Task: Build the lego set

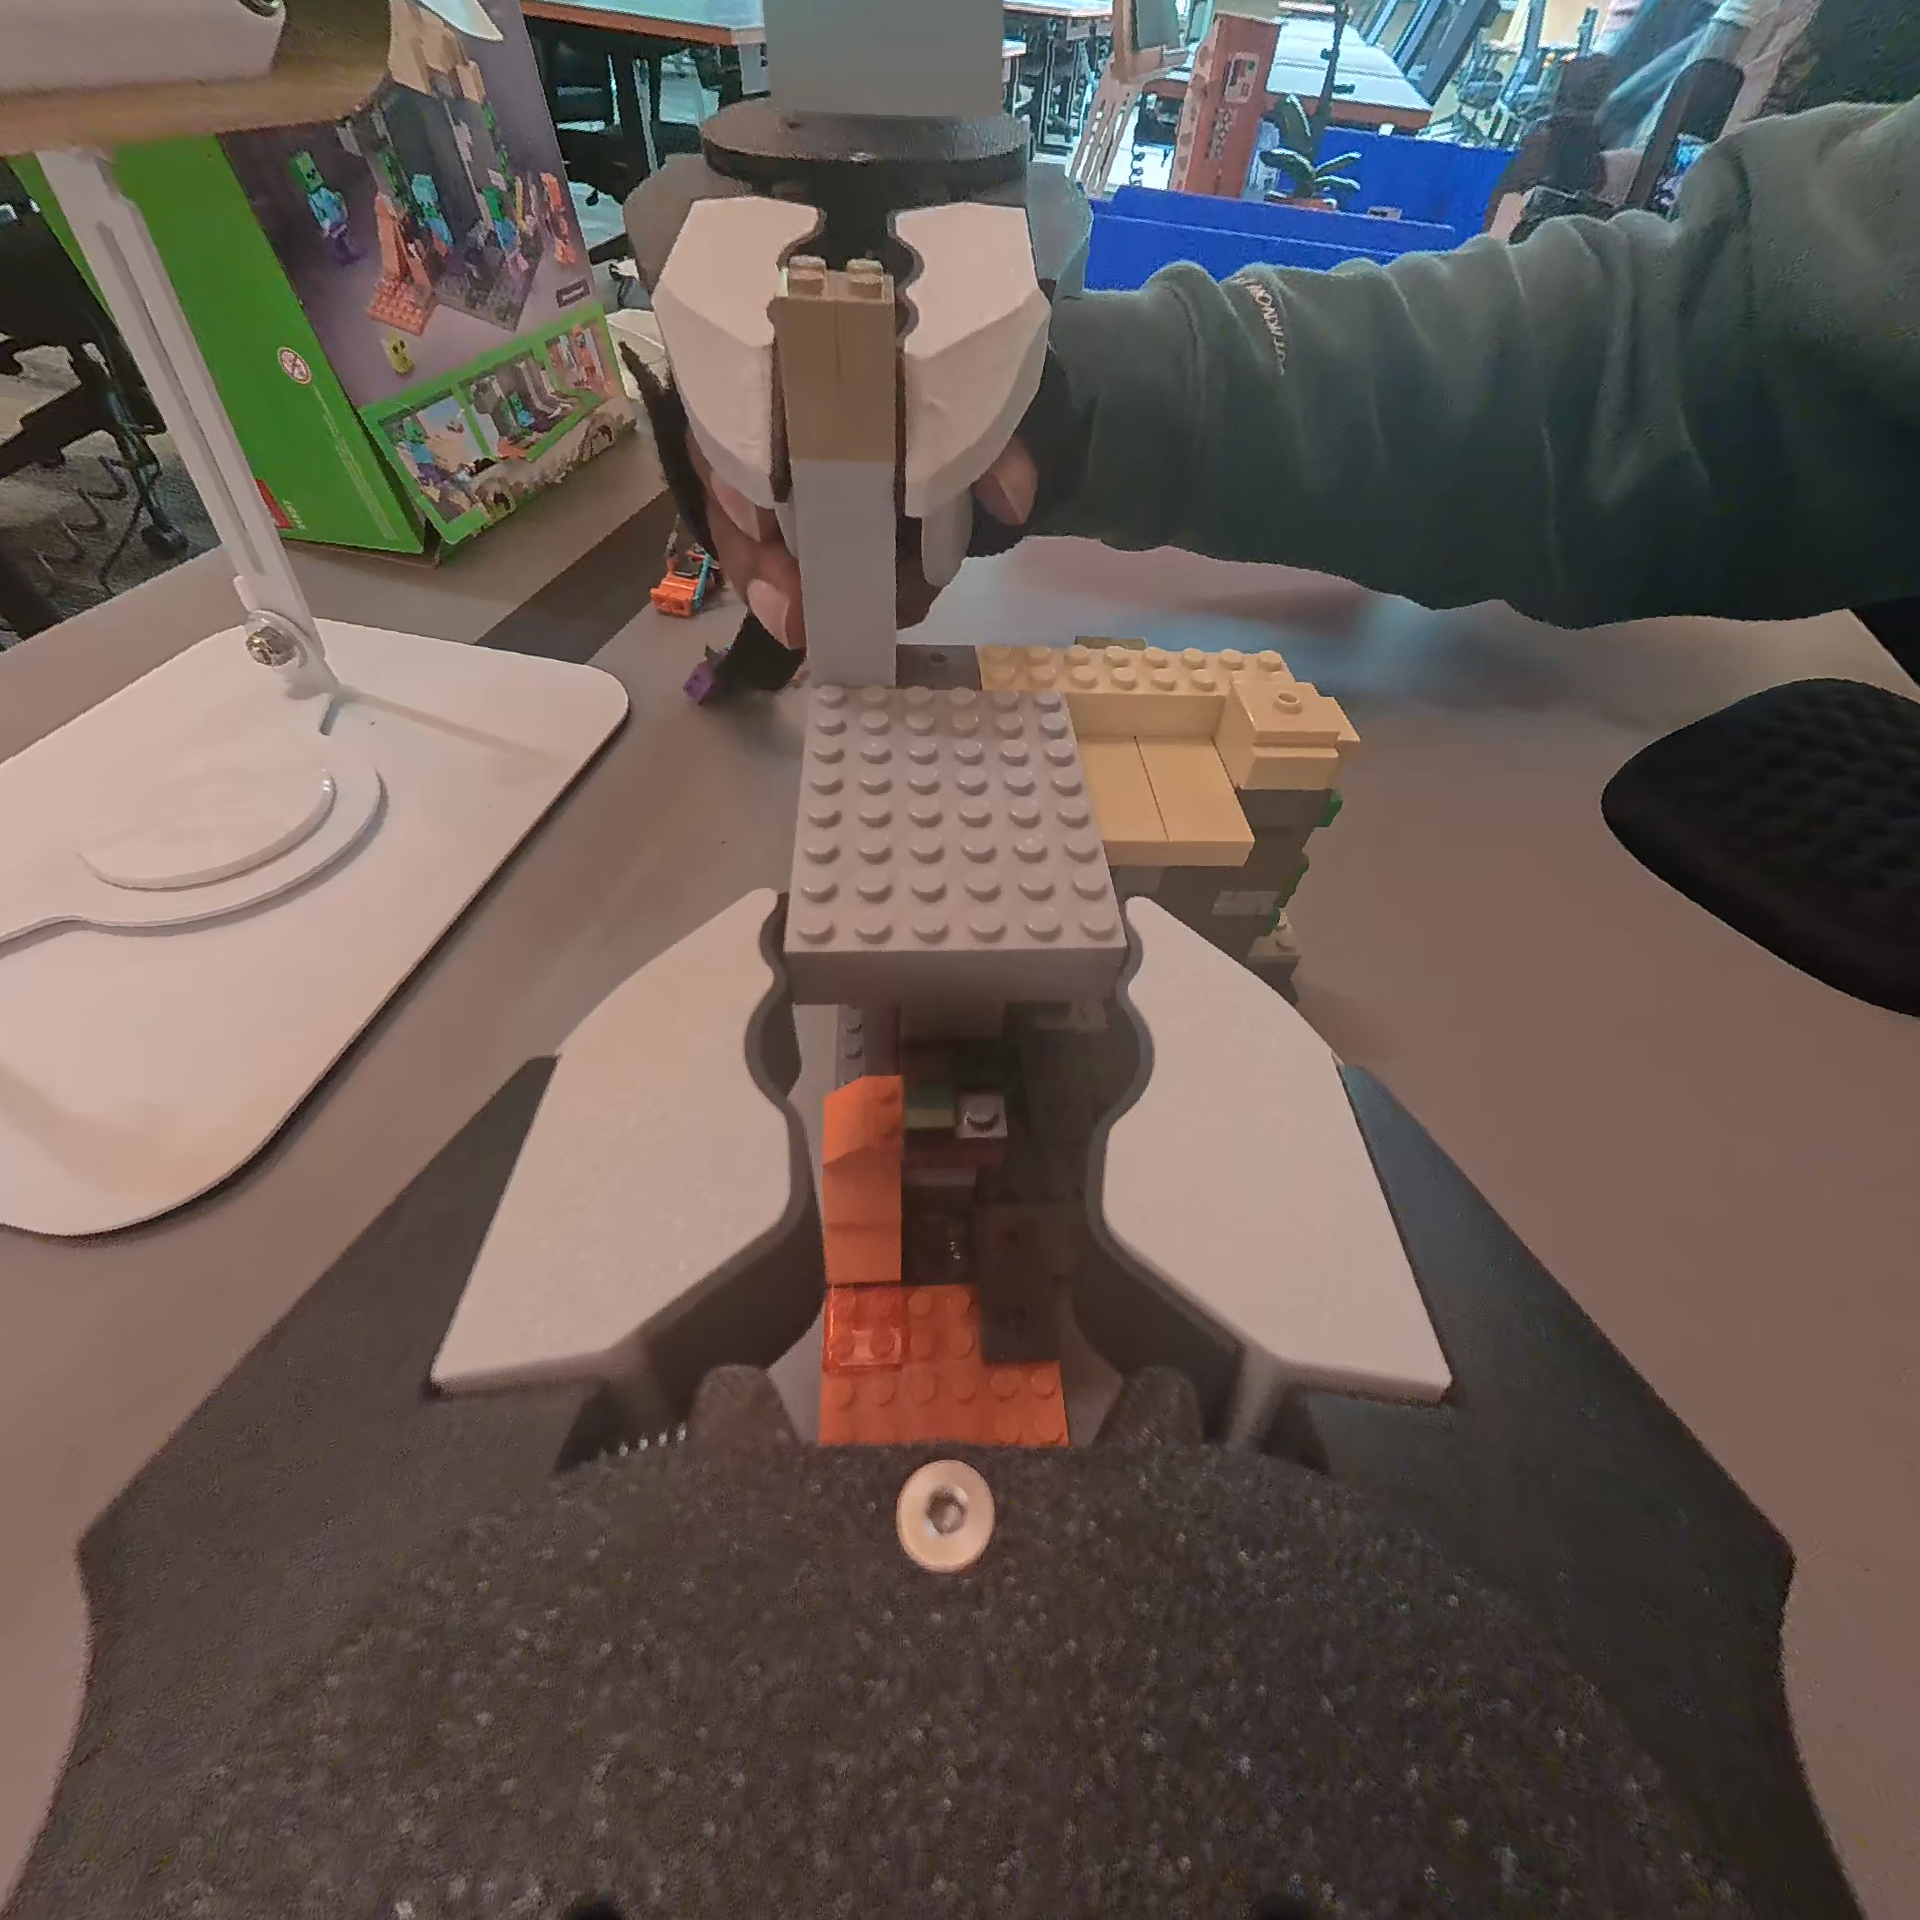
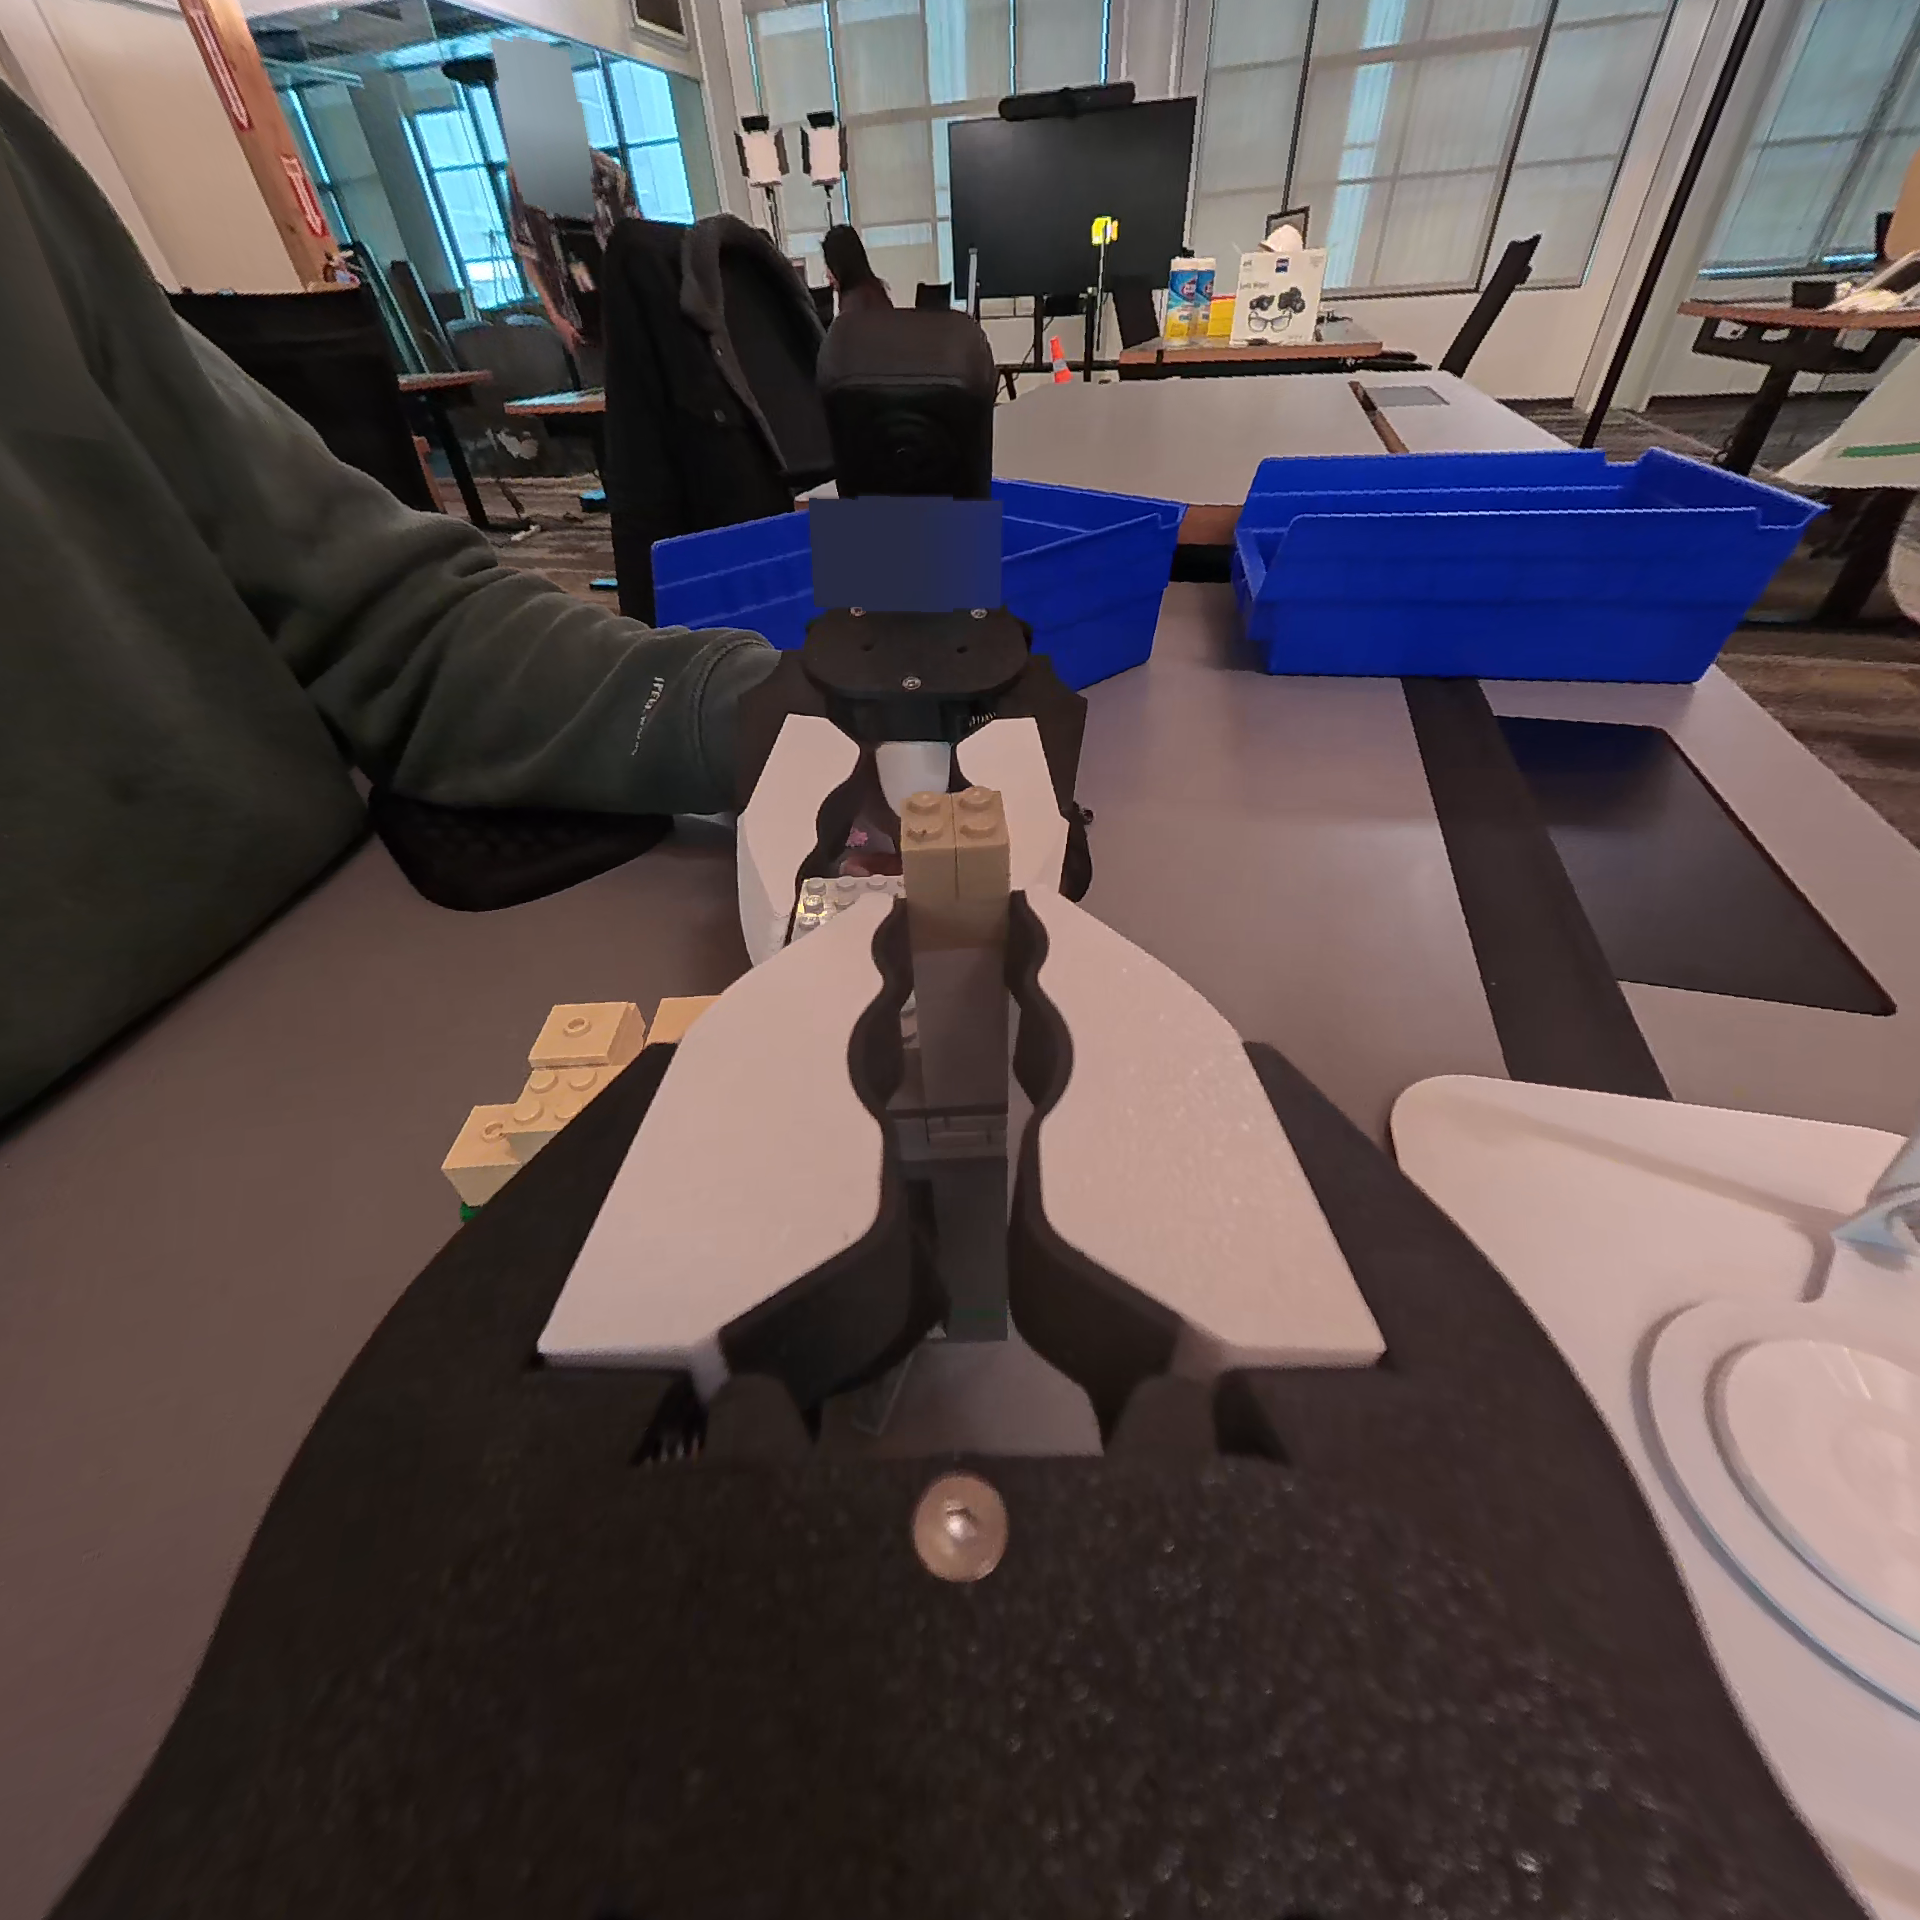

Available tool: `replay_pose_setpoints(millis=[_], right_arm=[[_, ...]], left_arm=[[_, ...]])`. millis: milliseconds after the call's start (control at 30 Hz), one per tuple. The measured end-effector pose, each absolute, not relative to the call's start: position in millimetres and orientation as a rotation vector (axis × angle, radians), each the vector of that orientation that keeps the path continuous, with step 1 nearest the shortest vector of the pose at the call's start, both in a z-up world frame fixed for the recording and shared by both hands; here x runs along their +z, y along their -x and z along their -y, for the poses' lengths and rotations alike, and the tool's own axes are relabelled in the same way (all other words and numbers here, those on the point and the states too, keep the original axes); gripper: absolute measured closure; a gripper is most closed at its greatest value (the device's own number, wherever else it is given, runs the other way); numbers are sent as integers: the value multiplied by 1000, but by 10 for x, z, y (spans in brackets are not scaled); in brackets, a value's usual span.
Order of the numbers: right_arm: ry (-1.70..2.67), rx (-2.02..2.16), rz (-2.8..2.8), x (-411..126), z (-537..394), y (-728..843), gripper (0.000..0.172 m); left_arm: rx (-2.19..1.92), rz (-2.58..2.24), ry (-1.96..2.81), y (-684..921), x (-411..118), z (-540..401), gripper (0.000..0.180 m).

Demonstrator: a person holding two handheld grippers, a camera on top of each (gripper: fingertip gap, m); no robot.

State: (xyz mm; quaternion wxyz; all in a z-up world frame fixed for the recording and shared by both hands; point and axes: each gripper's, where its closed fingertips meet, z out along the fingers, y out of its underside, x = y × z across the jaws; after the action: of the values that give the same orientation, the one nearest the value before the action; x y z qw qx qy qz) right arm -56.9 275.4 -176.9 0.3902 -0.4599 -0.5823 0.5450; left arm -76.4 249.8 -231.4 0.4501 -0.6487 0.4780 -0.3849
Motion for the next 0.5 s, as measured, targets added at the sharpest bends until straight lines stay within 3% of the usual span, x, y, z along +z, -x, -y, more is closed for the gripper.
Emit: replay_pose_setpoints(millis=[500], right_arm=[[1168, 1355, 1451, -1766, -2756, 576, 154]], left_arm=[[-947, -1169, 1605, 766, -2315, -2491, 124]])
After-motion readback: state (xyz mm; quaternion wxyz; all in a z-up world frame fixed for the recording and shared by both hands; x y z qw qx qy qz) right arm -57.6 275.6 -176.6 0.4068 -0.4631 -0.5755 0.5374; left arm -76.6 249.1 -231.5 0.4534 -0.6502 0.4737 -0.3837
